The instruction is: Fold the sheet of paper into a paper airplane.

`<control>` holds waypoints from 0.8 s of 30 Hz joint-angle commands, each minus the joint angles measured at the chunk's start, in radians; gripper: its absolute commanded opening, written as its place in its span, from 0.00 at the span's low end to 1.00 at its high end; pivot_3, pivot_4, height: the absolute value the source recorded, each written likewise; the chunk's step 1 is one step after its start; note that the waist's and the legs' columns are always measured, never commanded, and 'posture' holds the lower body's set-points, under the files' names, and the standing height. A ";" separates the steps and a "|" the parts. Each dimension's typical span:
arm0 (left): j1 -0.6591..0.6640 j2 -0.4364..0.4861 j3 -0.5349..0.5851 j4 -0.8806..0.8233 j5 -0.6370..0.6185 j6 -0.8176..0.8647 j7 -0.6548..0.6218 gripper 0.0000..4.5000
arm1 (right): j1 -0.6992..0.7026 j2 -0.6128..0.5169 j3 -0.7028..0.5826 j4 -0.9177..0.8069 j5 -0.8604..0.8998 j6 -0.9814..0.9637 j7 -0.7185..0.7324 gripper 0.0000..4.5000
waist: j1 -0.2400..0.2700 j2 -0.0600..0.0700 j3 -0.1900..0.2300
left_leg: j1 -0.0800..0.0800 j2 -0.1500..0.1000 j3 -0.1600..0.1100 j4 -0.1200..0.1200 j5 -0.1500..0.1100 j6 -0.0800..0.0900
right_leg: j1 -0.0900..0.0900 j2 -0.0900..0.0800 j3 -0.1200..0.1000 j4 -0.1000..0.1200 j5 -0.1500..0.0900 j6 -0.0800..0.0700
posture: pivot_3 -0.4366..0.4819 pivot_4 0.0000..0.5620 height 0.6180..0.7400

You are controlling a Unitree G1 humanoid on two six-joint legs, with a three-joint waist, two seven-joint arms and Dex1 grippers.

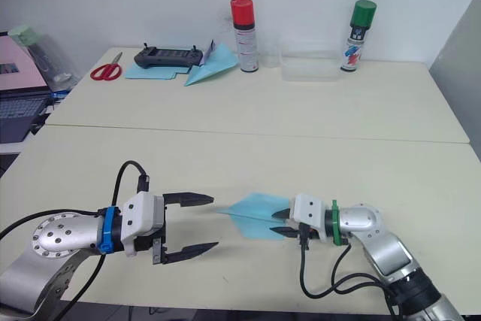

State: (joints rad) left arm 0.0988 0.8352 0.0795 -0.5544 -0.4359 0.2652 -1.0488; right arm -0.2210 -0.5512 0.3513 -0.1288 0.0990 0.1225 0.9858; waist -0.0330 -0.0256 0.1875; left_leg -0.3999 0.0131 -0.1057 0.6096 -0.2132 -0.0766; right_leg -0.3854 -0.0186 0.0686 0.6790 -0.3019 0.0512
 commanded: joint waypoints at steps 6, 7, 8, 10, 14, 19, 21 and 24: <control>-0.026 -0.002 0.019 -0.026 -0.040 0.024 0.014 1.00 | -0.065 0.038 0.000 0.069 -0.042 -0.033 -0.026 0.18 | 0.000 0.000 0.000 | 0.001 0.000 0.000 0.000 0.000 0.000 | 0.001 0.000 0.000 0.001 0.001 -0.002 | 0.48 0.27 1.00; -0.031 -0.003 0.023 -0.025 -0.050 0.033 0.017 1.00 | -0.067 0.039 -0.002 0.068 -0.039 -0.031 -0.025 0.10 | 0.000 0.000 0.000 | 0.001 0.000 0.000 0.000 0.000 0.000 | 0.001 0.000 0.000 0.001 0.001 -0.002 | 0.48 0.27 1.00; -0.045 -0.008 0.028 -0.024 -0.069 0.055 0.029 1.00 | -0.068 0.041 -0.006 0.067 -0.033 -0.024 -0.023 0.02 | 0.000 0.000 0.000 | 0.001 0.000 0.000 0.000 0.000 0.000 | 0.001 0.000 0.000 0.001 0.001 -0.002 | 0.48 0.27 1.00; -0.087 0.002 0.043 -0.018 -0.126 0.118 0.034 1.00 | -0.060 0.034 -0.014 0.056 -0.023 -0.012 -0.017 0.00 | 0.000 0.000 0.000 | 0.001 0.000 0.000 0.001 0.000 0.000 | 0.001 0.000 0.000 0.001 0.001 -0.002 | 0.48 0.27 1.00; -0.148 0.055 0.058 0.003 -0.193 0.204 -0.010 1.00 | -0.036 0.021 -0.045 0.026 0.007 0.031 -0.022 0.00 | -0.001 0.000 0.000 | 0.001 0.000 -0.001 0.001 0.000 0.000 | 0.001 0.000 -0.001 0.001 0.001 -0.002 | 0.48 0.27 1.00; -0.337 0.062 0.027 0.047 -0.277 0.339 0.013 1.00 | 0.047 0.006 -0.207 -0.085 0.078 0.182 -0.131 0.00 | 0.007 0.000 0.000 | 0.000 -0.001 -0.002 0.001 0.000 0.000 | 0.002 0.000 -0.002 0.001 0.001 -0.002 | 0.48 0.27 1.00; -0.428 0.039 -0.004 0.065 -0.292 0.379 0.028 1.00 | 0.097 0.007 -0.292 -0.148 0.105 0.259 -0.198 0.00 | 0.010 0.000 0.000 | -0.001 -0.001 -0.004 0.003 0.000 0.000 | 0.002 0.000 -0.004 0.001 0.001 -0.002 | 0.48 0.27 1.00; -0.565 -0.043 -0.078 0.121 -0.244 0.368 0.061 1.00 | 0.212 0.026 -0.441 -0.286 0.102 0.407 -0.352 0.00 | 0.005 0.000 0.000 | 0.000 -0.001 -0.003 0.003 0.000 0.000 | 0.003 0.000 -0.002 0.001 0.002 -0.001 | 0.48 0.27 1.00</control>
State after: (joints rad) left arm -0.4356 0.8163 0.0304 -0.4474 -0.6949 0.6449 -1.0084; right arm -0.0356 -0.5355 -0.0141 -0.3264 0.1874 0.4620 0.7112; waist -0.0277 -0.0255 0.1874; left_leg -0.4001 0.0115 -0.1086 0.6123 -0.2130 -0.0767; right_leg -0.3825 -0.0187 0.0660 0.6802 -0.3003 0.0497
